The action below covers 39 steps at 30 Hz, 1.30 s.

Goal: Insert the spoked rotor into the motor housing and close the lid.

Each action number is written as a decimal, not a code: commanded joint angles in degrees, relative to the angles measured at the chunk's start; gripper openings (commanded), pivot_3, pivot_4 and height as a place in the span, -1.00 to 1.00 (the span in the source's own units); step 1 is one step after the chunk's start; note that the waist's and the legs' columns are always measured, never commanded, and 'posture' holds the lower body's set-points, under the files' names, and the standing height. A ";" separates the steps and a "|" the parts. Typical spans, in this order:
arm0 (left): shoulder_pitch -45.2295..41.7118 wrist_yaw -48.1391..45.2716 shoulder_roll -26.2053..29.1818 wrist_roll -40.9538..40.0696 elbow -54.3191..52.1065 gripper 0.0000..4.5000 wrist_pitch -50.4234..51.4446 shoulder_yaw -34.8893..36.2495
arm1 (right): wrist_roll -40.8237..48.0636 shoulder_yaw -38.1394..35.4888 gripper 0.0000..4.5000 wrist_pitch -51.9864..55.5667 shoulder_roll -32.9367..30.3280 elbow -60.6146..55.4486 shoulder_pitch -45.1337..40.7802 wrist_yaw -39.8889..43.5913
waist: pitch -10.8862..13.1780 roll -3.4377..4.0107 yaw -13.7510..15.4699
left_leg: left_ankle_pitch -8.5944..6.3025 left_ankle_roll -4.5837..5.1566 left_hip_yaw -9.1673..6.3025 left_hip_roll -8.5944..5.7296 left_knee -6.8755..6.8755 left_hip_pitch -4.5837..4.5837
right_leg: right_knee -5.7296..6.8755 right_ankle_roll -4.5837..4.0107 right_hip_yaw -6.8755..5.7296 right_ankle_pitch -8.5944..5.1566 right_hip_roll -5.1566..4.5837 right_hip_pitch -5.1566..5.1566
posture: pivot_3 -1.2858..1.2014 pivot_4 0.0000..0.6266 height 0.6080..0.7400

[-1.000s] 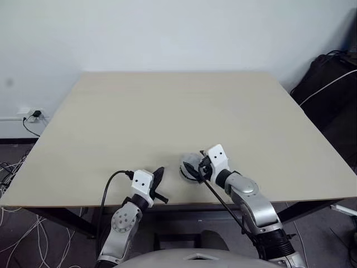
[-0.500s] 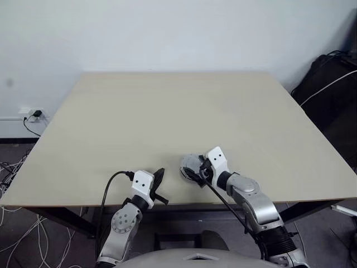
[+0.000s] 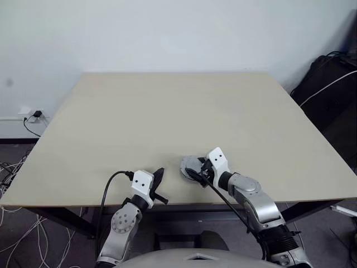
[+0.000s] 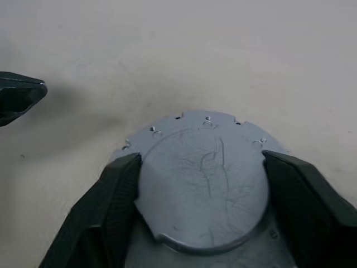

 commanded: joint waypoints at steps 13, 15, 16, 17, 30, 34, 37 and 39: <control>-1.48 -0.48 0.20 -0.19 1.32 -1.00 -2.99 0.92 | 1.33 -1.43 0.39 -2.32 -0.18 -1.55 1.77 -0.46 | -0.03 0.03 0.27 | 0.00 0.00 0.00 0.00 0.02 0.01 | -0.01 0.02 0.00 0.03 0.00 0.02 | 0.03 -1.00 1.00; -1.62 -0.61 0.22 -0.19 1.76 -1.00 -3.25 1.00 | 0.92 -1.10 0.39 -2.54 -0.32 -1.38 1.79 -0.67 | -0.03 0.04 0.37 | 0.00 0.00 0.00 0.00 0.02 0.01 | -0.01 0.02 0.00 0.03 0.00 0.02 | 0.03 -1.00 1.00; -1.72 -0.65 0.19 -0.17 2.07 -1.00 -3.43 1.07 | 0.43 -0.76 0.39 -2.80 -0.45 -1.16 1.72 -0.79 | -0.03 0.04 0.43 | 0.00 0.00 0.00 0.00 0.02 0.01 | -0.01 0.02 0.00 0.03 0.00 0.02 | 0.03 -1.00 1.00; -1.78 -0.69 0.17 -0.15 2.27 -1.00 -3.56 1.13 | 0.08 -0.53 0.39 -2.97 -0.54 -1.01 1.66 -0.87 | -0.03 0.03 0.49 | 0.00 0.00 0.00 0.00 0.03 0.01 | -0.01 0.02 0.00 0.03 0.00 0.02 | 0.03 -1.00 1.00; -2.00 -0.68 0.19 0.07 3.80 -1.00 -4.97 1.54 | -3.00 1.74 0.39 0.89 0.45 0.20 0.73 -3.13 | -0.17 0.03 0.64 | 0.00 0.00 0.00 0.01 0.03 0.04 | 0.03 0.02 0.00 0.03 0.00 0.02 | 0.03 -1.00 1.00; -2.41 -0.88 0.20 0.03 5.36 -1.00 -5.95 1.68 | -1.80 2.06 0.39 5.36 0.40 -0.68 0.24 -1.93 | -0.48 -0.04 0.66 | 0.00 0.00 0.01 0.02 0.03 0.07 | 0.04 0.02 0.00 0.04 0.00 0.05 | 0.03 -1.00 1.00; -2.80 -1.09 0.31 -0.15 6.45 -1.00 -6.65 1.93 | -1.98 2.90 0.39 7.66 -0.23 -1.51 0.16 -1.46 | -0.55 -0.01 0.68 | 0.00 0.00 0.01 0.02 0.03 0.09 | 0.04 0.02 0.00 0.04 -0.02 0.06 | 0.03 -1.00 1.00; -2.91 -1.16 0.32 -0.22 6.54 -1.00 -6.76 1.98 | -2.07 3.04 0.39 8.34 -0.41 -1.65 0.17 -1.34 | -0.59 0.02 0.68 | 0.00 0.00 0.01 0.02 0.03 0.10 | 0.04 0.02 0.00 0.03 -0.02 0.06 | 0.03 -1.00 1.00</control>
